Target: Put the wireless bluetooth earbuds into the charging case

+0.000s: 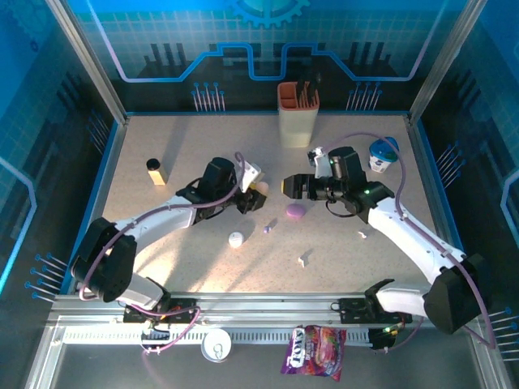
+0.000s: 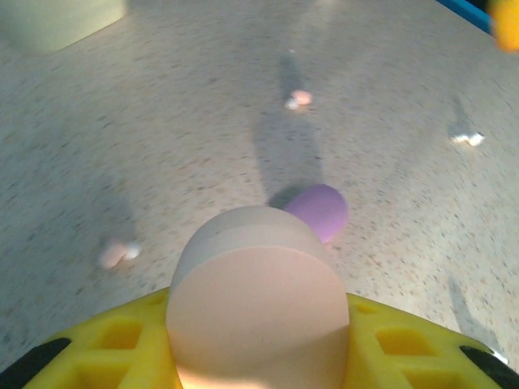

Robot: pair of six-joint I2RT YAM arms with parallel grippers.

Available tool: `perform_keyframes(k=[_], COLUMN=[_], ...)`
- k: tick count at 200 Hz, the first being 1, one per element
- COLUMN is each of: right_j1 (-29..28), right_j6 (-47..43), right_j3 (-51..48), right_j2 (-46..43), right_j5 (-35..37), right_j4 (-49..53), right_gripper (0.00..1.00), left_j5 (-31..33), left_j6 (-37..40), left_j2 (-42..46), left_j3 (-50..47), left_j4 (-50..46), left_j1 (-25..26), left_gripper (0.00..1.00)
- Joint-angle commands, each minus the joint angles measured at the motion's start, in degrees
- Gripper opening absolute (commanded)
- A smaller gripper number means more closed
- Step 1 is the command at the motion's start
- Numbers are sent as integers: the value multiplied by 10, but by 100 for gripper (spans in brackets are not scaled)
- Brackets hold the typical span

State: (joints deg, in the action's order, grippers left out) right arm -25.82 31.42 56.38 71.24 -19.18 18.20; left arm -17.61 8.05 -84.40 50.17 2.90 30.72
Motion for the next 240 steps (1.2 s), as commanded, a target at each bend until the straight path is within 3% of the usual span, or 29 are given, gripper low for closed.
perform_keyframes(k=[1,106,176,210,240], right_j1=[-10,-35,-40,-40,-40], right_j6=[-4,-10,-10,-7,3], right_j3=[28,58,63,61,52], right_j2=[21,92,106,101,84], right_j5=[-31,-58,-66,-73,-64], right_j4=[47,37,52,54,40], right_gripper=[78,66,42,20,17], left_j5=[-35,-92,-74,-63,-50], left_j6=[76,126,100,94,85], left_j2=[22,45,66,75,73], left_j3=[-11,-26,-60,-78,-84], left_j4=[49,61,126,159,181], left_j1=[10,38,42,42,42], left_gripper=[25,24,24,24,35])
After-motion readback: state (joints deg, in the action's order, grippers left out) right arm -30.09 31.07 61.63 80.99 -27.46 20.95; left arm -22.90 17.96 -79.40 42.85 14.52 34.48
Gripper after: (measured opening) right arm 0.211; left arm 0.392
